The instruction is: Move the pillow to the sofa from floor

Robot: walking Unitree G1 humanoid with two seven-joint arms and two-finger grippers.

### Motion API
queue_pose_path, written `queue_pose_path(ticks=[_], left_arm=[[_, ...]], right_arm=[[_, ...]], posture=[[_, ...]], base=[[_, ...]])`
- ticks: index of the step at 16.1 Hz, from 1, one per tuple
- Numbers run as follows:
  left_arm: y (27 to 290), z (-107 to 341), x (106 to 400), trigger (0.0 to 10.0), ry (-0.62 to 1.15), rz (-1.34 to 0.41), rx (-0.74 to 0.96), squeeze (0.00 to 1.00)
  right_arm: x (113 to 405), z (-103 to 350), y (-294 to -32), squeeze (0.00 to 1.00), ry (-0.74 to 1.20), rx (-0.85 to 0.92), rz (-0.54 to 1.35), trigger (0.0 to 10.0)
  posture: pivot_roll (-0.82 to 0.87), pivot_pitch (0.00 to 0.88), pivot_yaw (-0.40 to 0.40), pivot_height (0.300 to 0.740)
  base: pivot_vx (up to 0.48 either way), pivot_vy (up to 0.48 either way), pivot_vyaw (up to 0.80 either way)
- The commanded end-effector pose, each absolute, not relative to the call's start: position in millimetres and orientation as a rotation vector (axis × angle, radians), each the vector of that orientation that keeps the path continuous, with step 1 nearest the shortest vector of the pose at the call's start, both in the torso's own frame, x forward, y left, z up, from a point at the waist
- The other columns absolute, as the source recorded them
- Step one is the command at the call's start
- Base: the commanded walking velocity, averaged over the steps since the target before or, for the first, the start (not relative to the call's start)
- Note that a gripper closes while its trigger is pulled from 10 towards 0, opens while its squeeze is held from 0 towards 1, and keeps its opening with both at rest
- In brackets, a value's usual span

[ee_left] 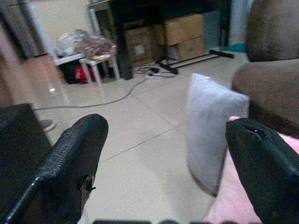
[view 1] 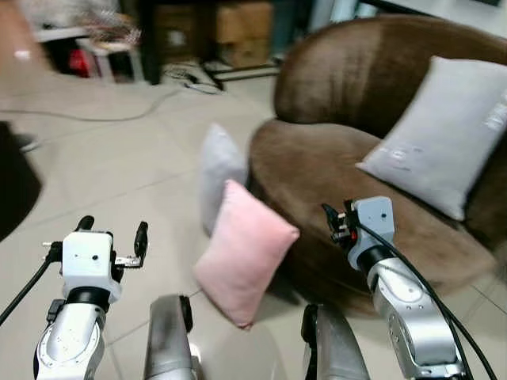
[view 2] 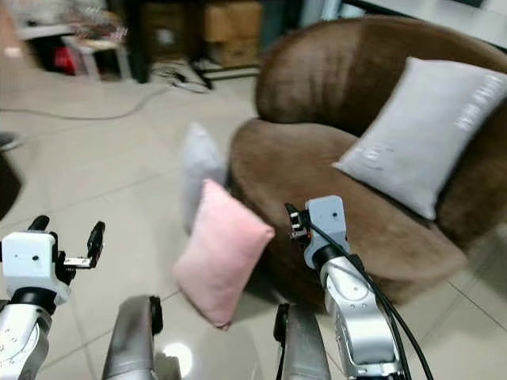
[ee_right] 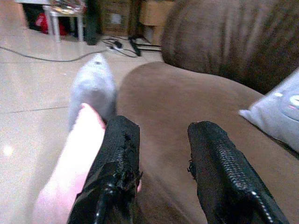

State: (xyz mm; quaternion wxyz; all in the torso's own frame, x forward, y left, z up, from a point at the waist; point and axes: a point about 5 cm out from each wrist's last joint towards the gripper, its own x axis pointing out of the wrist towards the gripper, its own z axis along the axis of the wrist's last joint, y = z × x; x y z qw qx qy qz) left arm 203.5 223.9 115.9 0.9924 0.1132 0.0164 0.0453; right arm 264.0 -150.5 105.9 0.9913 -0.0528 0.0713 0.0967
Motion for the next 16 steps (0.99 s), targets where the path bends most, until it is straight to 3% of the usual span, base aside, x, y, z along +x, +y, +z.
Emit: queue_pose_path(ticks=[1, 5, 10, 16], left_arm=[[221.0, 120.9, 205.8, 10.0, 0.008, 0.073, 0.221, 0.0], [221.2, 121.1, 205.8, 10.0, 0.008, 0.07, 0.221, 0.0], [221.0, 120.8, 205.8, 10.0, 0.008, 0.066, 0.222, 0.0], [221.0, 120.2, 204.3, 10.0, 0.011, 0.062, 0.224, 0.0]], right_arm=[[266.2, 111.6, -155.6, 0.0, 0.123, -0.124, 0.177, 10.0], [266.5, 111.7, -154.0, 0.0, 0.123, -0.151, 0.194, 10.0], [265.3, 110.3, -149.7, 0.0, 0.127, -0.167, 0.246, 10.0], [264.2, 108.2, -150.8, 0.0, 0.139, -0.133, 0.232, 10.0]], posture=[[-0.02, 0.0, -0.051, 0.501], [-0.02, 0.0, -0.051, 0.501], [-0.02, 0.0, -0.051, 0.501], [-0.02, 0.0, -0.053, 0.501]], base=[[0.285, 0.0, 0.0], [0.284, 0.0, 0.0], [0.283, 0.0, 0.8], [0.281, 0.0, 0.0]])
